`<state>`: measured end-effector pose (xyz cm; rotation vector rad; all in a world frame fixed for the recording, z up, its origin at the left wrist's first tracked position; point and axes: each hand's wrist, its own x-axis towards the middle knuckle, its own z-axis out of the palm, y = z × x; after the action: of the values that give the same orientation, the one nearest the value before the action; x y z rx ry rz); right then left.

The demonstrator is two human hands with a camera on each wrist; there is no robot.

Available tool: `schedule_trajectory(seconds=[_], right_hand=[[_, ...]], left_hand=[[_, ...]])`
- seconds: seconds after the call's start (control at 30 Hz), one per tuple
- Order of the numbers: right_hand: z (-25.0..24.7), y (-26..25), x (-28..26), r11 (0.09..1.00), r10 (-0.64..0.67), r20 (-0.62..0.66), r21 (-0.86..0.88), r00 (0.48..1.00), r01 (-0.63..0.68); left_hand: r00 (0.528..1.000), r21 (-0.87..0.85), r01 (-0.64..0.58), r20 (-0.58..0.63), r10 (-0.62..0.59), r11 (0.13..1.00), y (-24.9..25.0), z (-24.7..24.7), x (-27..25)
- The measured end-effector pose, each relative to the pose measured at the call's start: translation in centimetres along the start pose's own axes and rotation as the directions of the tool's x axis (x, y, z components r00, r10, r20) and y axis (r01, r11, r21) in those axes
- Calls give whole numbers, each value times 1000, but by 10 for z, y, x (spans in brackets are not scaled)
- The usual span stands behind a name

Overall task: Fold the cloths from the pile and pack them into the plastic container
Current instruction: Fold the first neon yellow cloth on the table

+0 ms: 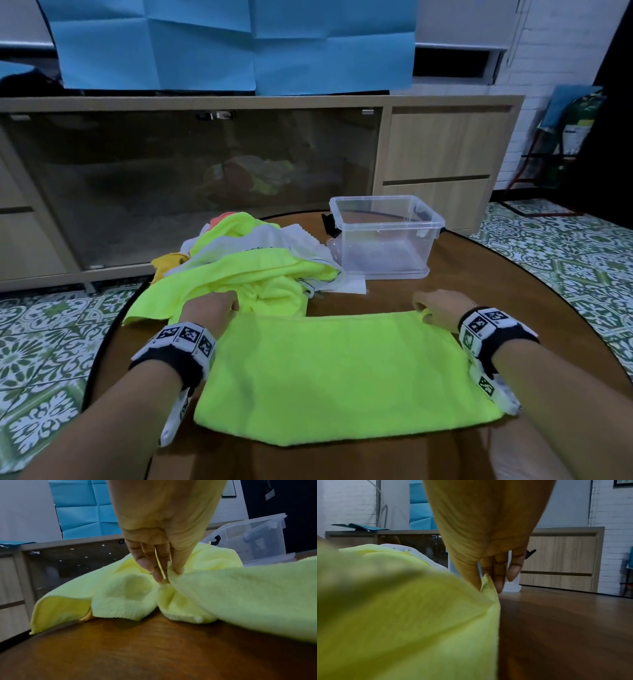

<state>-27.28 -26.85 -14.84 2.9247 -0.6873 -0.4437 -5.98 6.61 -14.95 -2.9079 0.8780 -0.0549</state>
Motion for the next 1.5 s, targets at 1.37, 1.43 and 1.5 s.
schedule_trajectory(seconds=[1.37, 1.43, 1.5], right_hand=[[11, 22, -20, 953, 225, -276, 261, 935, -152], [8, 24, -25, 964, 222, -296, 207, 929, -165], [2, 27, -31, 967, 228, -307, 179, 924, -180]], left_hand=[[981, 49, -8, -191, 17, 999, 17, -1, -2], [976, 76, -22, -215, 38, 997, 19, -5, -2], [974, 106, -19, -222, 43, 994, 20, -9, -3]])
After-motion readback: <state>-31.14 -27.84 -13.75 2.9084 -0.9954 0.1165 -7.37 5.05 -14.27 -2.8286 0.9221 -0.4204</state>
